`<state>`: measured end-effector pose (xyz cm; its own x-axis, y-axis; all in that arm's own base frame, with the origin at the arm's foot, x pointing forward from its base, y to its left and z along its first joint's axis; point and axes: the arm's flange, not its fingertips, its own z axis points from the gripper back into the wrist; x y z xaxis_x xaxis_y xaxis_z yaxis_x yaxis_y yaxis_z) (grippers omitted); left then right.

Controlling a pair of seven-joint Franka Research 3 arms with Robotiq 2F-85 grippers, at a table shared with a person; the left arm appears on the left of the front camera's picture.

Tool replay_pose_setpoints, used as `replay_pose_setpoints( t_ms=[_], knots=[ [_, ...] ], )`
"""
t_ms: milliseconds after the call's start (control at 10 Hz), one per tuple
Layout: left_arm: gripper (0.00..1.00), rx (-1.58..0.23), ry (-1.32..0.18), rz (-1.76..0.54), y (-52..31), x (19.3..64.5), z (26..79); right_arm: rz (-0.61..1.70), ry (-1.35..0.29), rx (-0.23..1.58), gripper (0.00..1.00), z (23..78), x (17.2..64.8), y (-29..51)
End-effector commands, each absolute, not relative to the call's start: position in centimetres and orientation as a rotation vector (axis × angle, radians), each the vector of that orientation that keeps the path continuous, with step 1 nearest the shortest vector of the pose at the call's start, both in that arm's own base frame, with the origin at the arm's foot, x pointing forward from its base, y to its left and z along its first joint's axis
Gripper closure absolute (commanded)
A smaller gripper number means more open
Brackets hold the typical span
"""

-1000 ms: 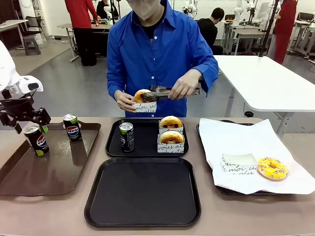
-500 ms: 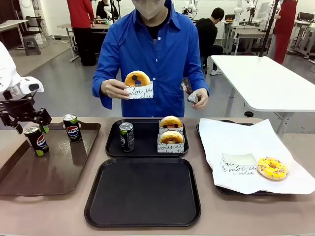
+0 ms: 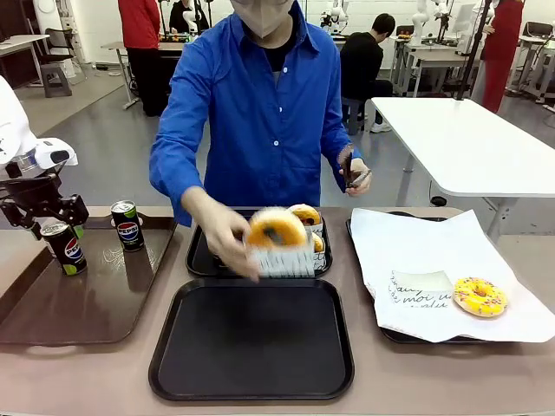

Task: Set up donuts and drinks on trays.
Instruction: Pick up one Pepsi coke from the Handle tray and place it on the Flat Tray without a Pepsi coke.

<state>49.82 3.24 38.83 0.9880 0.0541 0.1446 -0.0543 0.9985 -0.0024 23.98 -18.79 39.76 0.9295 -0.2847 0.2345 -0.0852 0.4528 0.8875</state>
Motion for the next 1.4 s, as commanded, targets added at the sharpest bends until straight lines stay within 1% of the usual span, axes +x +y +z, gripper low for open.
replay_pose_setpoints(
  t_ms=[0, 100, 200, 700, 900, 1000, 1300],
  knots=[
    [1.00, -0.008, -0.135, 0.054, 3.7, 50.0, 38.9, -0.117, -0.393, 1.120, 0.00, 39.7, 24.1, -18.8],
    [0.63, -0.002, -0.130, 0.056, 3.7, 50.1, 38.9, -0.117, -0.393, 1.120, 0.00, 39.7, 24.1, -18.8],
    [1.00, 0.013, -0.121, 0.061, 3.7, 50.2, 38.9, -0.117, -0.393, 1.120, 0.00, 39.7, 24.1, -18.8],
    [1.00, 0.068, -0.082, 0.088, 3.7, 50.2, 38.8, -0.117, -0.393, 1.120, 0.00, 39.7, 24.1, -18.8],
    [1.00, 0.057, -0.083, 0.048, 3.0, 49.7, 40.1, -0.117, -0.393, 1.120, 0.00, 39.7, 24.1, -18.8],
    [1.00, 0.046, -0.043, 0.017, 2.3, 48.9, 41.6, -0.117, -0.393, 1.120, 0.00, 39.7, 24.1, -18.8],
    [1.00, -0.060, -0.002, -0.108, -0.7, 46.6, 49.5, -0.117, -0.393, 1.120, 0.00, 39.7, 24.1, -18.8]
  ],
)
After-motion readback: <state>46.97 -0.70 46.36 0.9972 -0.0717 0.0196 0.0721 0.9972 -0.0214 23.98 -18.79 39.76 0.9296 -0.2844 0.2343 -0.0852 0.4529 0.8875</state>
